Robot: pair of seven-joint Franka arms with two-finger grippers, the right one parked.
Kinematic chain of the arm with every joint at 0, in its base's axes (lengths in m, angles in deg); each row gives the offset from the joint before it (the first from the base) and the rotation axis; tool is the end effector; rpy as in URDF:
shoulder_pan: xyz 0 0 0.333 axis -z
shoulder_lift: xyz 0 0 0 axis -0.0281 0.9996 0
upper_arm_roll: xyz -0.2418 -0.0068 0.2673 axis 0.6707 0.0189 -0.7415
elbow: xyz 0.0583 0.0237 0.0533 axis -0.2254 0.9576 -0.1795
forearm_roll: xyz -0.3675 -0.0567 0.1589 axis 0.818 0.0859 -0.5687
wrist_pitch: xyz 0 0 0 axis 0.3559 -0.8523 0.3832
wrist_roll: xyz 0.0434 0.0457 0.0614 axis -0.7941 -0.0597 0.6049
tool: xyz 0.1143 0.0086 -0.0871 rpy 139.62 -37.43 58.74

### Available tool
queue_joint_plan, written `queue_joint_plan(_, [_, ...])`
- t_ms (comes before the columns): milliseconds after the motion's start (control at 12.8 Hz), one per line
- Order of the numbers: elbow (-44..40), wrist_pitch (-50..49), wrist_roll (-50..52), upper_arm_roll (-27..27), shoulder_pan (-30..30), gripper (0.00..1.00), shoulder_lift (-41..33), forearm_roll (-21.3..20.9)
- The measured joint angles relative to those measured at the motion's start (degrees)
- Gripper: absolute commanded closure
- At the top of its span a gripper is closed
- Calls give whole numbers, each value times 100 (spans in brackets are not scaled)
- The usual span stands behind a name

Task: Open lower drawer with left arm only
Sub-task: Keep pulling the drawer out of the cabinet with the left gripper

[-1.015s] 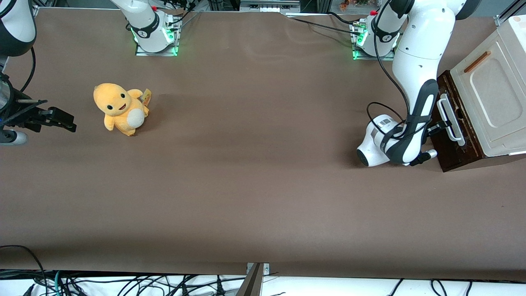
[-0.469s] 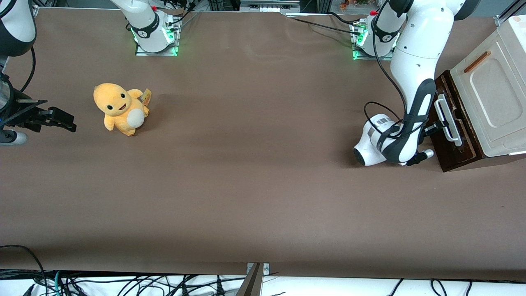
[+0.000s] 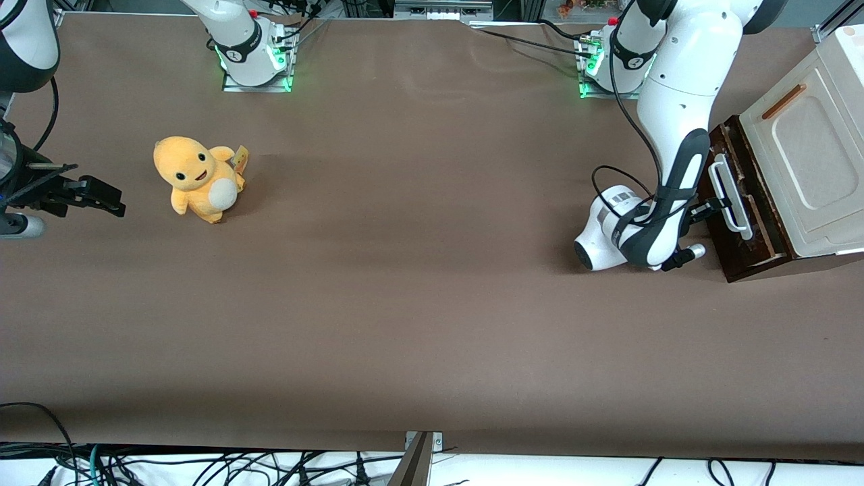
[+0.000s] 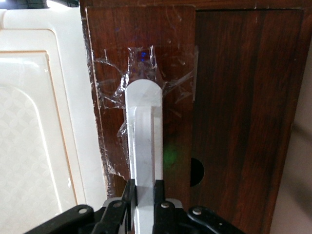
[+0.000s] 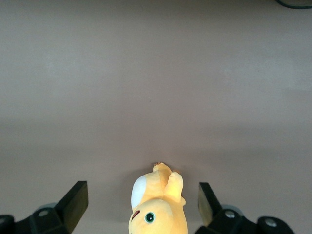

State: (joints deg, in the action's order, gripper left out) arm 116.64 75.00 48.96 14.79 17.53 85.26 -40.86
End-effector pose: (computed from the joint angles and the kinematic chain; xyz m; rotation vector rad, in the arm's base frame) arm 0.5584 -0.0111 0.1743 -1.5881 -0.2903 0.3267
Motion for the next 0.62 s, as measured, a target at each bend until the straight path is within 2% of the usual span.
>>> queue_joint_plan(625, [-152, -157, 24, 260, -1, 84, -1, 89])
